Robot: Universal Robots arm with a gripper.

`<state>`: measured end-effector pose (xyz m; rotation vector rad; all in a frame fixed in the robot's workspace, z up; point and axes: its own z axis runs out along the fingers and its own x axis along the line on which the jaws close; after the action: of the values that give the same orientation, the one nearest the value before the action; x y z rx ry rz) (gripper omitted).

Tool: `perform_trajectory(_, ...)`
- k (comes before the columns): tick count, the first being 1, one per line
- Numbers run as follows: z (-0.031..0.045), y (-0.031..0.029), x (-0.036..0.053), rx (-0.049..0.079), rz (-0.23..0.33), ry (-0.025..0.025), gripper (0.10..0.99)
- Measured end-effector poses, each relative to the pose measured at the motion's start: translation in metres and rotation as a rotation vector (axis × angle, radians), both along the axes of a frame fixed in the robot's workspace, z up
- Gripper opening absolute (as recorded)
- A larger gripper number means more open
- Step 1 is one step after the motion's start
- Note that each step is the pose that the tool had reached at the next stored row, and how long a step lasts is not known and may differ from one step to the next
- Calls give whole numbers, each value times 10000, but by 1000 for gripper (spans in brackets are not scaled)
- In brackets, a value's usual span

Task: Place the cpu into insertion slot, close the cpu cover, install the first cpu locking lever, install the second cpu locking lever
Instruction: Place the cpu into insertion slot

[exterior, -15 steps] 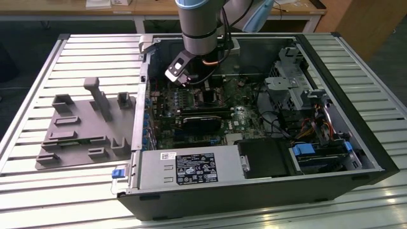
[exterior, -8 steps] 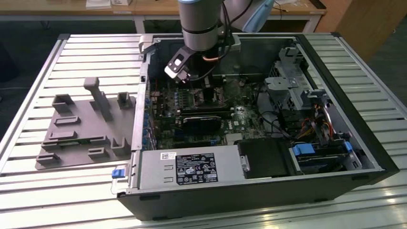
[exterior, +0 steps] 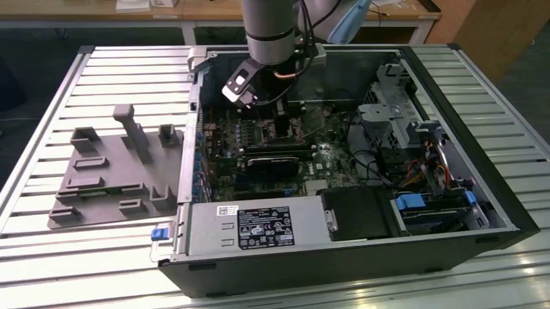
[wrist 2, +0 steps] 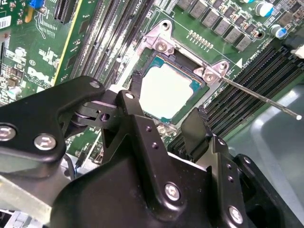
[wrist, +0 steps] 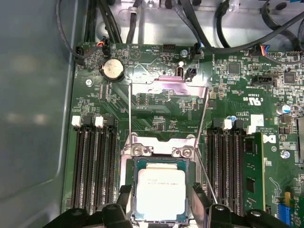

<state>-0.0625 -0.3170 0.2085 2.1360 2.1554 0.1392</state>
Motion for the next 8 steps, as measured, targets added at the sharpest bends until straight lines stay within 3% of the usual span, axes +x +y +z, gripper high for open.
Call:
perform_trajectory(4, 4, 0, 0, 0, 0, 0, 592)
perform_trajectory(6, 6, 0, 0, 0, 0, 0, 471)
perform_trajectory(7, 7, 0, 0, 1, 0, 0, 471)
perform_trajectory(8, 9, 0, 0, 0, 0, 0, 412)
